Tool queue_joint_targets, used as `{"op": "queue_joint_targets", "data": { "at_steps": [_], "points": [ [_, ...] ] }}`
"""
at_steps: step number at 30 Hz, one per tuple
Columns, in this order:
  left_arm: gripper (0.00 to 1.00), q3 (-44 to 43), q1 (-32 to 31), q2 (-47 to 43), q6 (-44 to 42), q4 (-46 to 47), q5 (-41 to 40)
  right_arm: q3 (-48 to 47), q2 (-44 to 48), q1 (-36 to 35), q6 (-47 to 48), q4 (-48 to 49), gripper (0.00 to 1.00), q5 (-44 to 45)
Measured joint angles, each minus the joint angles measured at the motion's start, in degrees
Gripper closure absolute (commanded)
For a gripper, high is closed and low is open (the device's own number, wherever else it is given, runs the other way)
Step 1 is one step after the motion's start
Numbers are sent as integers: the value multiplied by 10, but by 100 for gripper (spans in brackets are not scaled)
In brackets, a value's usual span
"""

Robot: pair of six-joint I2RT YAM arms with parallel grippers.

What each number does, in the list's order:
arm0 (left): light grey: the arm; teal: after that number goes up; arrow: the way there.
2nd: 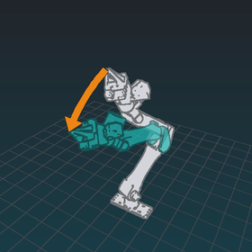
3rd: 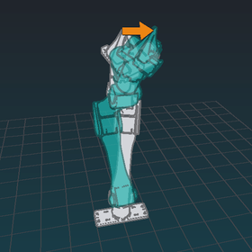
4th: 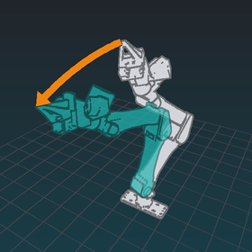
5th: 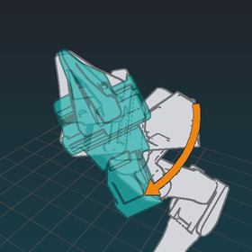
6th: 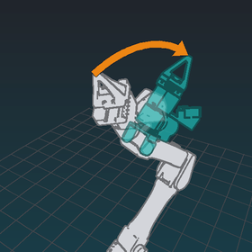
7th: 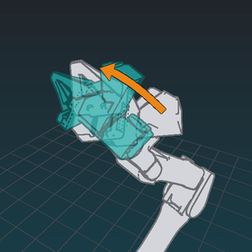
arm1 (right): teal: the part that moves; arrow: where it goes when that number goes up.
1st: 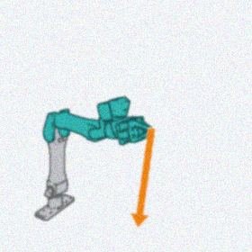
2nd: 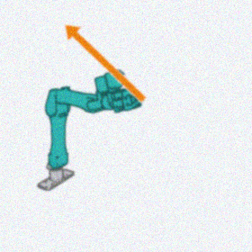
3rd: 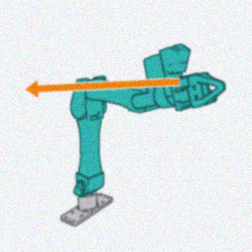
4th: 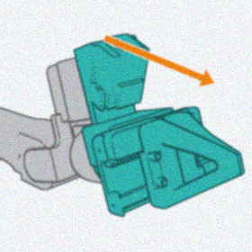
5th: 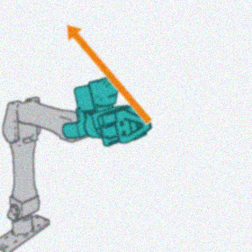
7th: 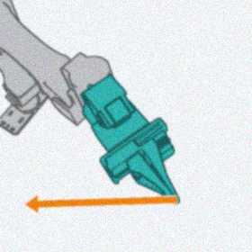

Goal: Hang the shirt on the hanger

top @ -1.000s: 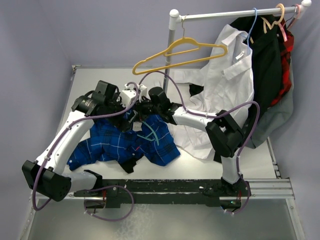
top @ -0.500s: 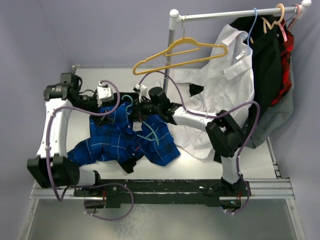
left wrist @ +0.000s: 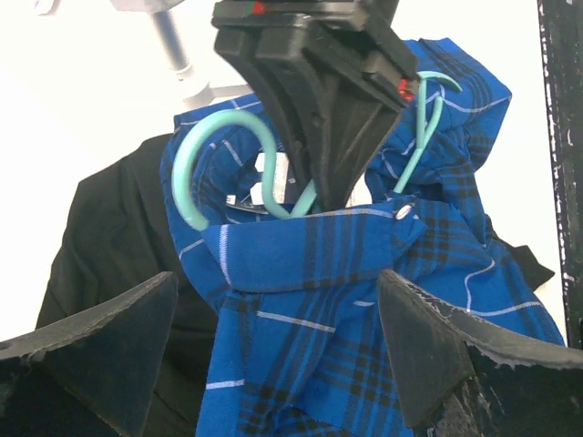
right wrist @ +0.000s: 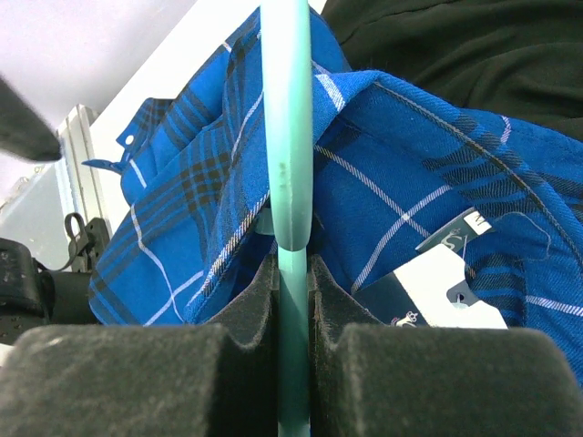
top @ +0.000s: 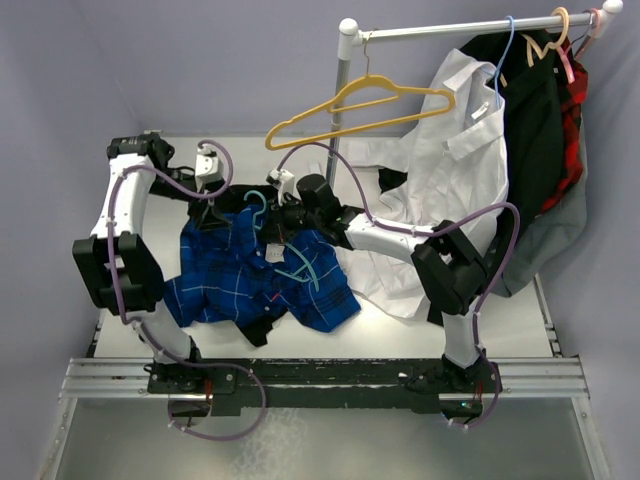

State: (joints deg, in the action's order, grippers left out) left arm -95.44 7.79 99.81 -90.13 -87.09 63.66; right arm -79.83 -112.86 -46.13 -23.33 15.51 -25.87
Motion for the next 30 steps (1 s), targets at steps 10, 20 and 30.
{"op": "queue_joint_targets", "data": {
  "at_steps": [10,20,30],
  "points": [
    [5,-80,0,119,70,-9,2,0,0,0,0,0,100,0],
    [3,-111,-4,178,143,-7,1,0,0,0,0,0,100,4],
    [25,-104,-42,203,126,-9,2,0,0,0,4,0,100,5]
  ]
}}
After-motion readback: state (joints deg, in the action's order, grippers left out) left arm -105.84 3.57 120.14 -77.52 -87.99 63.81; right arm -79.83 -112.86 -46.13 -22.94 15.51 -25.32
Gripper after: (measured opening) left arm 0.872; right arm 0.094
